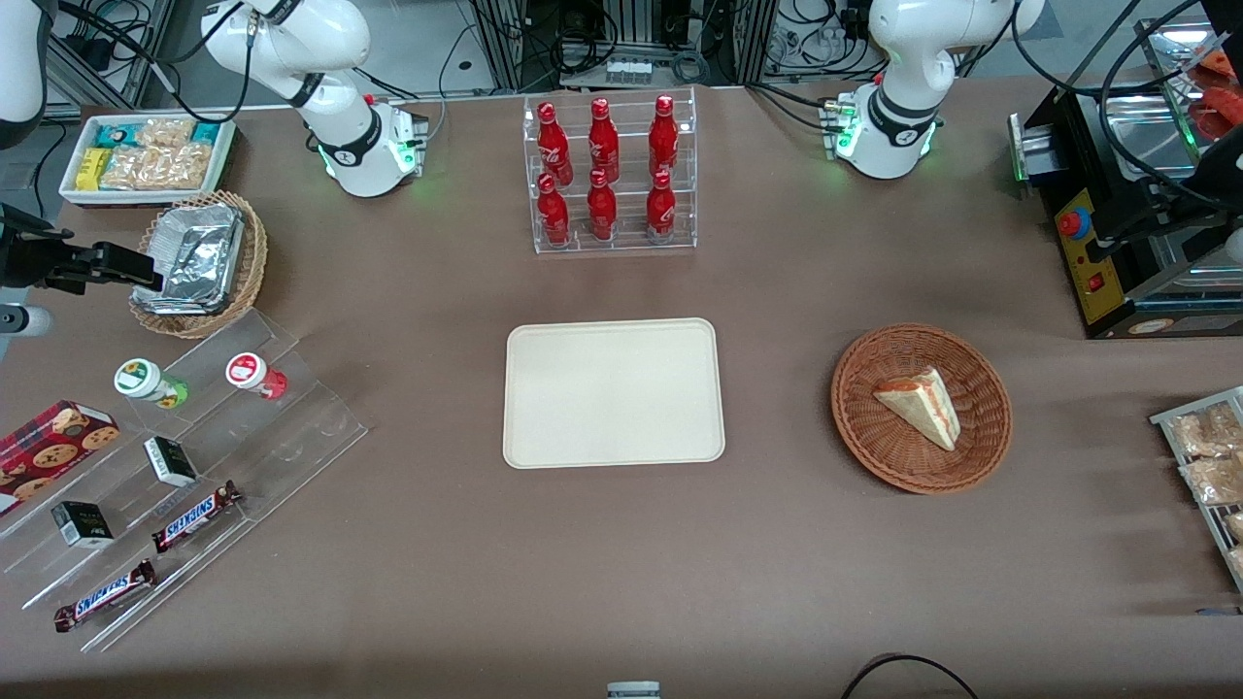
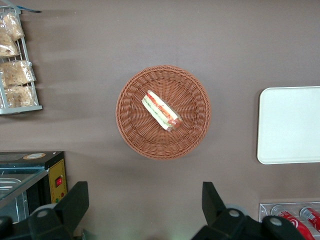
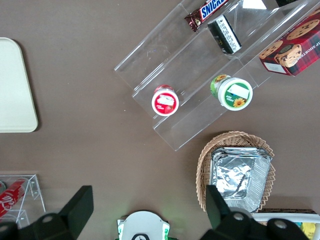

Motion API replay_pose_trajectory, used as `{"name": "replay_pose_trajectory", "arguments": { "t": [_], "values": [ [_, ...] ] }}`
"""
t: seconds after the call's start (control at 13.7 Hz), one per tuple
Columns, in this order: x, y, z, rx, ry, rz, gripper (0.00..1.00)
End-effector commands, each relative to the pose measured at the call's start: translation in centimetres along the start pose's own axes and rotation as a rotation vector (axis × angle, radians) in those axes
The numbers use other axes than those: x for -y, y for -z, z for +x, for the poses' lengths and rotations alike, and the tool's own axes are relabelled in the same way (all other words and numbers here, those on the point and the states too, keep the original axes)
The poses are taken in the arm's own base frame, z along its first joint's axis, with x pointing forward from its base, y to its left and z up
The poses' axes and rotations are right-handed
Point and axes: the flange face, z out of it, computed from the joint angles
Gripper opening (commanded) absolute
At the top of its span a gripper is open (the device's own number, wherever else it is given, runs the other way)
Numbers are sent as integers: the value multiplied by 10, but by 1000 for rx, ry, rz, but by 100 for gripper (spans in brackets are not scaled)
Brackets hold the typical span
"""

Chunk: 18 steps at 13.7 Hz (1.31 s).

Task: Place green gum on tray
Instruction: 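Move the right gripper toward the green-lidded gum bottle on the acrylic rack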

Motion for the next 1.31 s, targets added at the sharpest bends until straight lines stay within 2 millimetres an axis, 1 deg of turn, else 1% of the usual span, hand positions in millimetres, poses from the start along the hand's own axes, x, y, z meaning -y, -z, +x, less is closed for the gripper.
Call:
{"name": "replay_pose_trajectory", "arguments": {
  "t": [0.0,0.22,0.29,0.36,0.51,0.66,0.8,0.95,1.09,1.17,1.24],
  "values": [
    [8,7,7,20,1,-5,100],
    [1,2,8,25,2,-31,100],
    [-2,-4,12,20,13,-30,100],
    [-9,-15,11,27,20,-26,100],
    [-17,-34,4,-14,60,-23,100],
    [-31,-53,-4,-61,171,-25,100],
    [-49,-71,-3,-97,311,-36,100],
    [-68,-86,0,-125,491,-56,100],
    [-88,-106,8,-166,671,-90,100],
    [-98,-118,11,-180,731,-103,100],
    [-103,-127,17,-187,771,-112,100]
  ]
}}
